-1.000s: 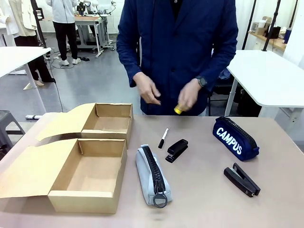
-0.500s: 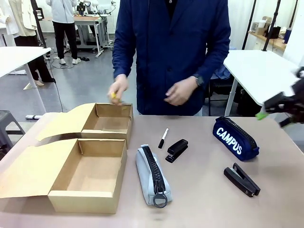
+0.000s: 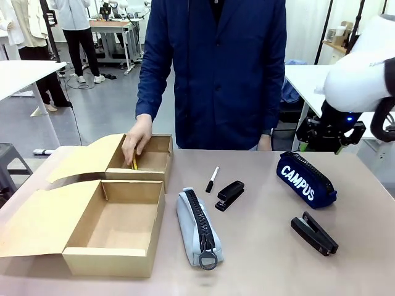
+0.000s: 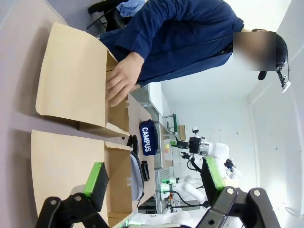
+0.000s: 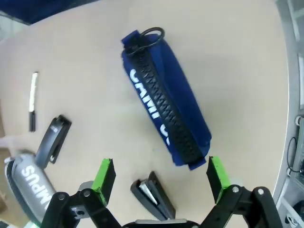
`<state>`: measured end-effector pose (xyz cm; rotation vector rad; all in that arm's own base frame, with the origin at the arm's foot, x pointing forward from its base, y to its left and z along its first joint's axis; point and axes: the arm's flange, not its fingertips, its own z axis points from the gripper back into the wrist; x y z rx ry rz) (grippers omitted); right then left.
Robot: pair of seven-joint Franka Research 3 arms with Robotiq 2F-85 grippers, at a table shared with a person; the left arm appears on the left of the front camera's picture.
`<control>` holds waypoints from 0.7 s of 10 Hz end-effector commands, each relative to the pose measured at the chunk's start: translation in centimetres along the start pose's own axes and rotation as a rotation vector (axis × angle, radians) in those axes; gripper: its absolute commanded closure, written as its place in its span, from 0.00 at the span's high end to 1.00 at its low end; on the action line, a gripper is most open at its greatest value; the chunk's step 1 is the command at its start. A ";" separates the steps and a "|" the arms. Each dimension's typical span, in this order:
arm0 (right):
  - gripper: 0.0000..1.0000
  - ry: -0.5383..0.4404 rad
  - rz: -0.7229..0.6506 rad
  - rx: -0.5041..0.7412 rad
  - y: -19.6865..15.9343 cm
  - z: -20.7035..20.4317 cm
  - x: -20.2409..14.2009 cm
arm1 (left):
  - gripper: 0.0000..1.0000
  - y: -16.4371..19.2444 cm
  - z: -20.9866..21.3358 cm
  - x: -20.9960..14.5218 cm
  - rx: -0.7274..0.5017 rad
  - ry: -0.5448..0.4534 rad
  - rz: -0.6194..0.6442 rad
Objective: Place items inside the box.
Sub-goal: Pick up a Pencil pouch or Stapler and place it inside the Mailer Box closest to the robot.
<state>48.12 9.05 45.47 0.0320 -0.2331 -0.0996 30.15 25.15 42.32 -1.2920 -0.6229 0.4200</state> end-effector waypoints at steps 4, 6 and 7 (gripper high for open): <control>1.00 0.016 -0.031 0.009 -1.0 -2.1 2.1 | 1.00 0.0 0.2 -0.2 -0.007 0.007 -0.015; 1.00 0.036 0.214 0.069 -1.7 -2.9 1.9 | 1.00 0.0 0.2 -0.2 -0.007 0.007 -0.015; 1.00 0.041 0.312 0.119 -1.8 -3.2 1.6 | 1.00 0.0 0.2 -0.2 -0.007 0.007 -0.015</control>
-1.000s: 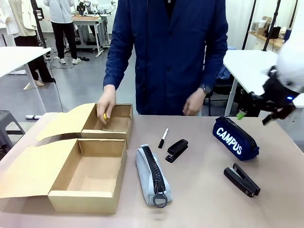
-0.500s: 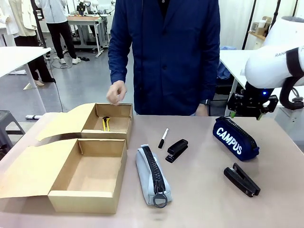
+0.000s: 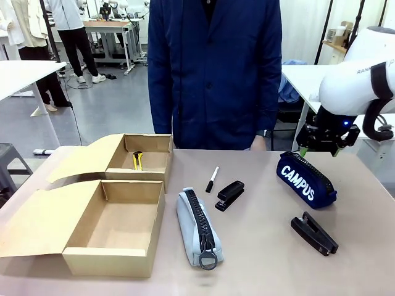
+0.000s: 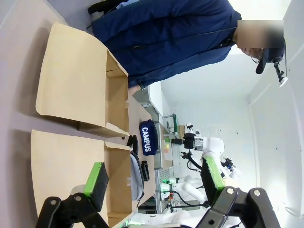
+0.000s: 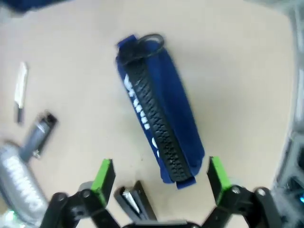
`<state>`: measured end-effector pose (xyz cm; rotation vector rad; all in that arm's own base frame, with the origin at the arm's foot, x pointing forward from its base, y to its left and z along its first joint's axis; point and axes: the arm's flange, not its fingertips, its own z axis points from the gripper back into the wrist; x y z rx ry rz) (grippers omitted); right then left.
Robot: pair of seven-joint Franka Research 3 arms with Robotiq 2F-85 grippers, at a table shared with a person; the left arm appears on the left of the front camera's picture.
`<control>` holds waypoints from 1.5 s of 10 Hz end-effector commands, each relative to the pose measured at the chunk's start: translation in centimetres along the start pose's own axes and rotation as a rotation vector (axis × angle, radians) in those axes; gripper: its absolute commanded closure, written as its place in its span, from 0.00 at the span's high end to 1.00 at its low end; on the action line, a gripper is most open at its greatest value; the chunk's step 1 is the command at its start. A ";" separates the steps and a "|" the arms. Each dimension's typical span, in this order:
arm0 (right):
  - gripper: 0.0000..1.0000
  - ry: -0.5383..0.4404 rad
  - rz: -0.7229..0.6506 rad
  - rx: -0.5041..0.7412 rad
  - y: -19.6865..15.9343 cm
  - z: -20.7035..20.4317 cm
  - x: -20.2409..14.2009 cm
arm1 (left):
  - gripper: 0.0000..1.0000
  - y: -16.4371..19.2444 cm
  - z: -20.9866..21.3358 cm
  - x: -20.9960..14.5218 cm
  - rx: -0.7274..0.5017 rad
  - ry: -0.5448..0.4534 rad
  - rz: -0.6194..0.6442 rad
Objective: Place items inside the box.
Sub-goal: Pick up a Pencil pouch or Stapler and place it inside the Mailer Box closest to the robot.
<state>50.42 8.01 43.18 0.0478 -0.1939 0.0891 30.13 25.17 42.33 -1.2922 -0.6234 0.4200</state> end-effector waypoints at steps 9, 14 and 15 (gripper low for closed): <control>1.00 0.044 0.169 0.115 -1.0 -10.8 1.0 | 1.00 0.0 0.1 -0.2 -0.007 0.008 -0.015; 0.40 0.037 0.181 0.062 -1.3 -11.4 0.7 | 1.00 0.0 0.1 -0.2 -0.007 0.008 -0.015; 0.23 0.037 0.184 0.059 -1.3 -11.4 0.7 | 1.00 0.0 0.1 -0.2 -0.007 0.008 -0.015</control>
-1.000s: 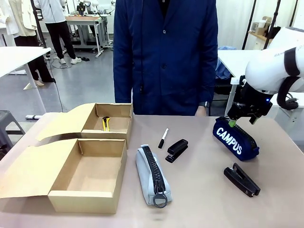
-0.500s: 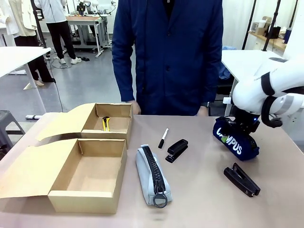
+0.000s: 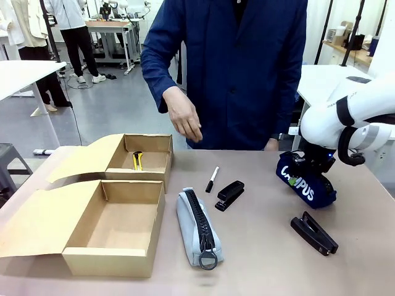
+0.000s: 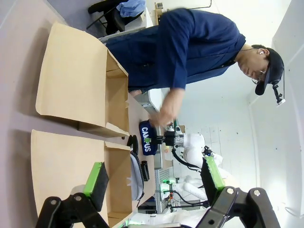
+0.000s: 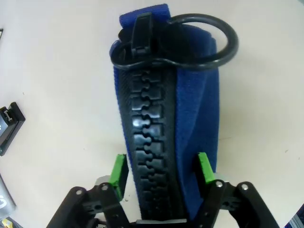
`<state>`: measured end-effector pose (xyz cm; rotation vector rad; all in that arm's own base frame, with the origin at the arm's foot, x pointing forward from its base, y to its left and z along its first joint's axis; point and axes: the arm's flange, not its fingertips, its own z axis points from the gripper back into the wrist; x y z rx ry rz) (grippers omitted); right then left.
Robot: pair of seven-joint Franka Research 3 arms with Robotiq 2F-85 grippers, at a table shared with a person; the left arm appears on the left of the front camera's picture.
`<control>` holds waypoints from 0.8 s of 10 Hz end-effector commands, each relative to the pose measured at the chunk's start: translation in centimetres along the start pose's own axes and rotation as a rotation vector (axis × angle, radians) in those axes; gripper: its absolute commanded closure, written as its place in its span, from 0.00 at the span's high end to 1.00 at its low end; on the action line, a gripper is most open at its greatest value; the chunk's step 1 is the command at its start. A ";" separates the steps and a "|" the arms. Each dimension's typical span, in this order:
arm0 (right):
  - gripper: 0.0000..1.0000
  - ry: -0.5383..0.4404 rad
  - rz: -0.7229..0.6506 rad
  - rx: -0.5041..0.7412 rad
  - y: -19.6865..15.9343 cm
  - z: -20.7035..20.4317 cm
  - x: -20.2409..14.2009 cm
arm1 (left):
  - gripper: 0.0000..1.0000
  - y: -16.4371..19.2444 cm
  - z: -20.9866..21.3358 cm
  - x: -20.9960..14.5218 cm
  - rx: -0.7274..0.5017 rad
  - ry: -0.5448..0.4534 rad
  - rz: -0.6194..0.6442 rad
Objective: Place items inside the box.
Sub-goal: Pick up a Pencil pouch or Stapler and place it inside the Mailer Box closest to the robot.
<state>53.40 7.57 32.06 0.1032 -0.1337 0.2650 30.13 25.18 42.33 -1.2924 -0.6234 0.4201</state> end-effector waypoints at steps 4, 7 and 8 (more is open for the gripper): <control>0.03 -0.030 0.017 -0.042 -0.4 0.4 0.0 | 1.00 0.0 0.1 -0.2 -0.007 0.008 -0.015; 0.00 -0.010 0.017 -0.047 -0.8 0.4 0.0 | 1.00 0.0 0.1 -0.2 -0.007 0.008 -0.015; 0.00 -0.010 0.018 -0.042 -1.0 0.7 -0.2 | 1.00 0.0 0.1 -0.2 -0.007 0.008 -0.015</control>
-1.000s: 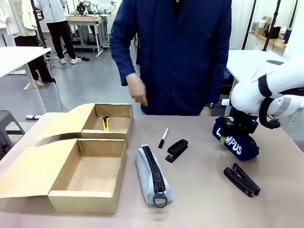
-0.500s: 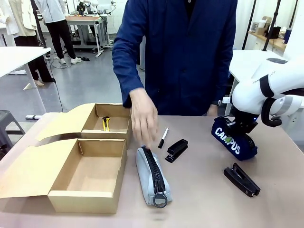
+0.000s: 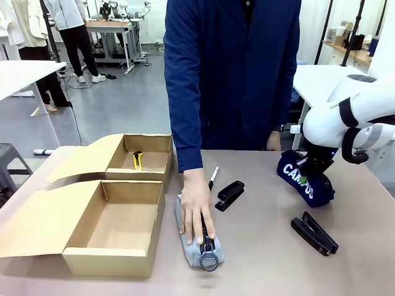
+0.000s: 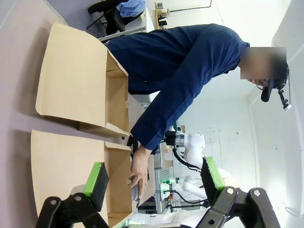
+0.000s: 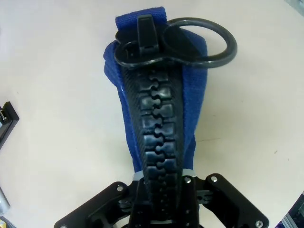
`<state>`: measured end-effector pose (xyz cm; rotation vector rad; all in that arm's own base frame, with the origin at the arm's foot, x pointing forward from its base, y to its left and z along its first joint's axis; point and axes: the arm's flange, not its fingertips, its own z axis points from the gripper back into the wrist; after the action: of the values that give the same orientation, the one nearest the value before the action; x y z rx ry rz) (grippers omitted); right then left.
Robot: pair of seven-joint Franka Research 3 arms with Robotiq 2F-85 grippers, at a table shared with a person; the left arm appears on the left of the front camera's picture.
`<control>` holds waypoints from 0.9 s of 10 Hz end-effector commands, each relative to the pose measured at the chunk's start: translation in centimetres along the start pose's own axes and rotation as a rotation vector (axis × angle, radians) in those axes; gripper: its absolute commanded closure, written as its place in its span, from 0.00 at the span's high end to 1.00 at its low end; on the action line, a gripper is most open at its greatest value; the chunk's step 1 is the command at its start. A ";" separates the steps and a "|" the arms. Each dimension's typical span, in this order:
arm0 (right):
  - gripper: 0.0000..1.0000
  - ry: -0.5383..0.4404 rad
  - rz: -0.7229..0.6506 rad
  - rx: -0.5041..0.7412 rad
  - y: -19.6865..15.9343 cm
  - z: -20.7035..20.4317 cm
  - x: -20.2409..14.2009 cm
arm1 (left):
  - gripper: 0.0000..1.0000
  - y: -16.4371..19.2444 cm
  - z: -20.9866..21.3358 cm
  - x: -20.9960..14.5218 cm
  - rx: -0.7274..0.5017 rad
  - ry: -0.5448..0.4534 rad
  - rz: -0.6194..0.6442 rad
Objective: Place items inside the box.
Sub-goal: Pick up a Pencil pouch or Stapler and place it inside the Mailer Box closest to the robot.
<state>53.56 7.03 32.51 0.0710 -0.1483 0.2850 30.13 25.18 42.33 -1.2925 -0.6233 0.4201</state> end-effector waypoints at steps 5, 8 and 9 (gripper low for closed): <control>0.00 0.077 -0.252 0.000 -3.8 12.9 -6.3 | 1.00 0.0 0.1 -0.2 -0.007 0.008 -0.015; 0.00 -0.052 -0.453 0.077 -3.7 22.1 -17.6 | 1.00 0.0 0.1 -0.2 -0.007 0.008 -0.015; 0.00 -0.111 -0.441 0.102 -3.2 23.0 -21.0 | 1.00 0.0 0.1 -0.2 -0.007 0.008 -0.015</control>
<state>34.28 -4.36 52.36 0.1941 -0.1487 -0.1283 30.04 25.25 42.40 -1.2919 -0.6261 0.4206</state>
